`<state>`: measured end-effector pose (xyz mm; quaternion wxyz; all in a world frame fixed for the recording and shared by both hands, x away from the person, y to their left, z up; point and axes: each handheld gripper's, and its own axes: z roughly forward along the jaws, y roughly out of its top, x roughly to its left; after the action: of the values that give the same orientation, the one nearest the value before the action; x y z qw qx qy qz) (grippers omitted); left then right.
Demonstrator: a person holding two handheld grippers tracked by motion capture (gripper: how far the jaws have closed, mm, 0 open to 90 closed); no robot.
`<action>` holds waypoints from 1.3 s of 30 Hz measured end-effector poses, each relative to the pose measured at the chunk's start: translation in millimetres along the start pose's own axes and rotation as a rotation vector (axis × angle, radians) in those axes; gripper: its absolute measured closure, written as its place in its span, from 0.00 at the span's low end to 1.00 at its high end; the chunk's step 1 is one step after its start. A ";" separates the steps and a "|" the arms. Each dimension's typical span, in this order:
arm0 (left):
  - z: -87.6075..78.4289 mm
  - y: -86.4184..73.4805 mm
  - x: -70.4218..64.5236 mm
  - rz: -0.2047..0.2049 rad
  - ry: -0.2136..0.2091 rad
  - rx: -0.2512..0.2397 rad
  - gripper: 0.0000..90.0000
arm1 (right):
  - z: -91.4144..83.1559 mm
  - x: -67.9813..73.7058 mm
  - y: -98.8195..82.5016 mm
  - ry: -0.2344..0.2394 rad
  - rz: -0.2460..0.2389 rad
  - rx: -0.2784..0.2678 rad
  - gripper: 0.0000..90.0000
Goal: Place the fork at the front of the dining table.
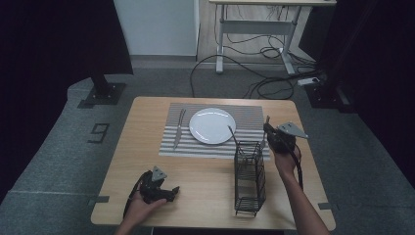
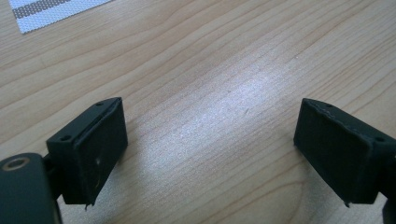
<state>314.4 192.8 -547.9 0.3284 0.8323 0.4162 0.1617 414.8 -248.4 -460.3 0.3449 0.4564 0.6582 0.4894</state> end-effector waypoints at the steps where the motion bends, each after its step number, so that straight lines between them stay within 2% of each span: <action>1: 0.0 0.0 0.0 0.000 0.000 0.000 0.11 | 1.4 0.1 -2.3 0.000 0.001 0.002 0.96; 4: 0.0 -0.1 0.0 0.001 0.000 0.000 0.11 | 6.0 -0.2 -9.4 0.009 0.002 0.032 0.96; 5: 0.1 -0.1 0.0 0.000 0.000 -0.001 0.11 | 6.1 -0.5 -11.6 0.009 0.005 0.018 0.96; 11: 0.0 0.0 0.0 0.000 0.000 0.000 0.11 | 5.6 -3.9 -10.7 0.013 0.020 0.033 0.96; 16: 0.0 0.0 0.0 0.001 0.000 0.000 0.11 | 5.5 -3.6 -10.3 0.017 0.010 0.054 0.95; 17: 0.0 0.0 0.0 0.001 0.000 0.000 0.11 | 8.8 -2.6 -13.7 0.021 -0.008 0.099 0.94; 19: 0.0 0.0 0.0 0.001 0.000 0.000 0.11 | 10.4 -1.9 -16.9 0.017 -0.016 0.106 0.95; 22: 0.1 -0.1 0.0 0.000 0.000 -0.001 0.11 | 14.6 -2.9 -23.0 0.016 -0.002 0.130 0.95; 27: 0.1 -0.1 0.0 0.000 0.000 -0.002 0.11 | 21.8 -1.3 -28.4 0.022 -0.022 0.167 0.95; 39: 0.1 -0.1 0.0 0.000 0.000 -0.001 0.11 | 26.5 0.3 -36.3 0.017 -0.046 0.189 0.95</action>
<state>314.3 192.8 -548.0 0.3290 0.8322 0.4159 0.1620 429.0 -243.1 -502.7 0.3056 0.4676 0.7147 0.4209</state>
